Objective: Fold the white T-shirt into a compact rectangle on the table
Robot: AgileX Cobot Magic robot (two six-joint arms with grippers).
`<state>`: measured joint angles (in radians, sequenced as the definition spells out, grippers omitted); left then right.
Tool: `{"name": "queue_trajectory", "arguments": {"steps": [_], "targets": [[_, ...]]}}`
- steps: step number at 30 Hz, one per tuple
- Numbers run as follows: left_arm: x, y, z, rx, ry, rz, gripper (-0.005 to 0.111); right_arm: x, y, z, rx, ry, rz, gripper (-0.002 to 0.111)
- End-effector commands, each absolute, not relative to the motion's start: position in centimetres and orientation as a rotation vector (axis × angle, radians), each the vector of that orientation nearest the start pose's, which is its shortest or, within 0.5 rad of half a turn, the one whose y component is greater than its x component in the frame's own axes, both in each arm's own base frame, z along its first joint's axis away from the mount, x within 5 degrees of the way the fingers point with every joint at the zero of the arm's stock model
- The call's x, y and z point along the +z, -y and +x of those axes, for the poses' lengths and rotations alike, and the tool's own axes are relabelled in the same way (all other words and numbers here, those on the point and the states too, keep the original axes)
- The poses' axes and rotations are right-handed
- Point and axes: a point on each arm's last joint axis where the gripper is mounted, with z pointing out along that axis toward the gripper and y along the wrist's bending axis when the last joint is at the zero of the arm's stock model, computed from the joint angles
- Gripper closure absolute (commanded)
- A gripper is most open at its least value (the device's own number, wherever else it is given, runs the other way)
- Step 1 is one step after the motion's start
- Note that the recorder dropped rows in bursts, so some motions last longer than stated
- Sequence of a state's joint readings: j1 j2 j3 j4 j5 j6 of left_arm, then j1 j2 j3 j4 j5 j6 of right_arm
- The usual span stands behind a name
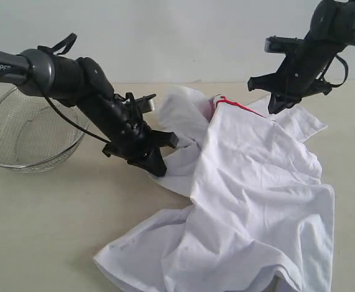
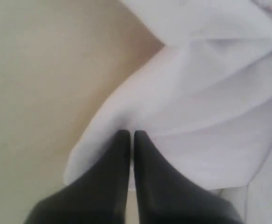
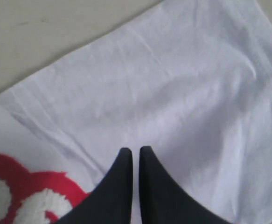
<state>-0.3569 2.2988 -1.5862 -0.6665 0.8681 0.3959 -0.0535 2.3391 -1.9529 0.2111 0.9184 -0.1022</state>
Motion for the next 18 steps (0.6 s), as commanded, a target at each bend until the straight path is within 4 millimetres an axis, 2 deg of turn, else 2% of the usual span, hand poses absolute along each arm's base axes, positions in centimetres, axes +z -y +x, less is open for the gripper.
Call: {"name": "queue_trajectory", "arguments": {"steps": [1,13,18], "targets": [[10.0,17.4,41.0,-0.596,-2.951,0.516,0.102,15.7,1.7,50.2,0.196,-2.78,0.051,0.108],[13.5,13.6,42.4,-0.613,-2.891,0.332,0.102,15.5,2.0,49.9,0.135,-2.824,0.014,0.108],[15.6,15.5,42.1,-0.87,-2.761,0.38,0.102,15.5,2.0,49.9,0.134,-2.823,0.025,0.108]]}}
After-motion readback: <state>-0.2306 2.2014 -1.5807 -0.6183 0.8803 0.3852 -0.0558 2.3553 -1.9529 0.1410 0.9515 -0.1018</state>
